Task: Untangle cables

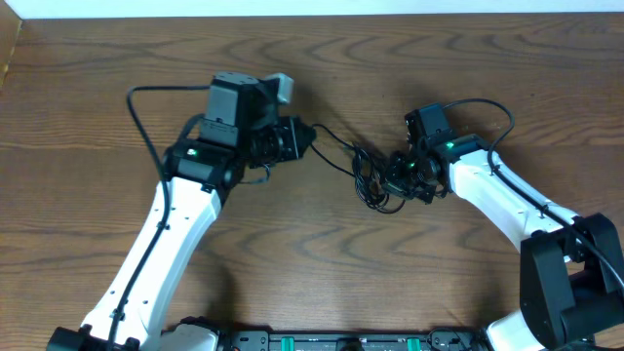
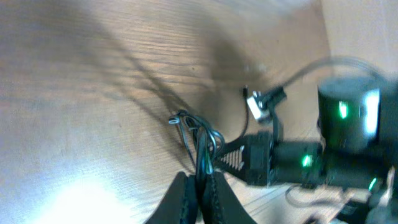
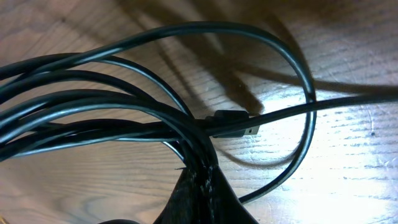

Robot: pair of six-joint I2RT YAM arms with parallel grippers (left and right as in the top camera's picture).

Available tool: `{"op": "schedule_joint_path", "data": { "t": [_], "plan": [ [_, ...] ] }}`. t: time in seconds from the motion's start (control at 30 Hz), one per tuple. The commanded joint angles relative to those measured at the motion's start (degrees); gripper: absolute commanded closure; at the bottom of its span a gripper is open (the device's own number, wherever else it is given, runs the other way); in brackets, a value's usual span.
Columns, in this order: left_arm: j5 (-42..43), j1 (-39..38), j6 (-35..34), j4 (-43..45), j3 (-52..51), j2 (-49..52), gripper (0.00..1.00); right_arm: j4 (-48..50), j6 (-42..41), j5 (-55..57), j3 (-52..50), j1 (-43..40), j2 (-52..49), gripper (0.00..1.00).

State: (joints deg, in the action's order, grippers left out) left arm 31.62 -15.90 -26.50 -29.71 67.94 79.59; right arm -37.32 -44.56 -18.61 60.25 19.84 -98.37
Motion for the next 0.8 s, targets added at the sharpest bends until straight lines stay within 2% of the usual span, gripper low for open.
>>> {"op": "schedule_joint_path", "data": {
  "t": [0.0, 0.1, 0.13, 0.2, 0.3, 0.37, 0.43, 0.47, 0.63, 0.77],
  "plan": [
    [-1.18, 3.85, -13.60, 2.47, 1.70, -2.89, 0.92, -1.95, 5.01, 8.44, -1.03, -1.20, -0.48, 0.99],
    [0.13, 3.67, 0.76, 1.46, 1.70, -2.86, 0.92, -1.99, 8.79, 8.39, -1.03, -1.22, -0.48, 0.99],
    [-0.13, 3.69, 11.32, -2.12, 1.70, -2.86, 0.92, -2.19, 12.50, 8.41, -1.03, -1.33, -0.31, 0.99],
    [-2.97, 3.67, 17.38, -6.49, 1.70, -2.86, 0.92, -2.23, 14.25, 8.39, -1.01, -1.77, 0.04, 0.99],
    [-5.33, 3.67, 17.68, -10.47, 1.66, -2.86, 0.92, -1.64, 19.06, 4.70, -1.01, -2.84, 1.62, 0.99],
    [-5.07, 3.32, 16.48, -12.37, 1.60, -2.86, 0.64, -0.31, 22.18, 0.15, -1.01, -3.23, 2.89, 0.99],
    [-5.05, 2.19, 14.86, -13.77, 1.22, -2.86, 0.19, 1.38, 22.75, -1.27, -1.01, -3.26, 3.98, 0.99],
    [-4.96, 1.22, 14.80, -14.01, 0.90, -2.86, 0.10, 2.12, 22.75, -1.27, -1.01, -3.26, 4.33, 0.99],
    [-4.70, -4.68, 15.69, -14.38, -0.28, -2.40, 0.08, 4.15, 22.75, -1.51, -1.01, -3.30, 4.42, 0.99],
    [-10.01, -8.83, 18.34, -15.17, -3.93, -1.88, 0.09, 4.15, 22.75, -1.49, -1.01, -3.32, 4.42, 0.99]
  ]
}}
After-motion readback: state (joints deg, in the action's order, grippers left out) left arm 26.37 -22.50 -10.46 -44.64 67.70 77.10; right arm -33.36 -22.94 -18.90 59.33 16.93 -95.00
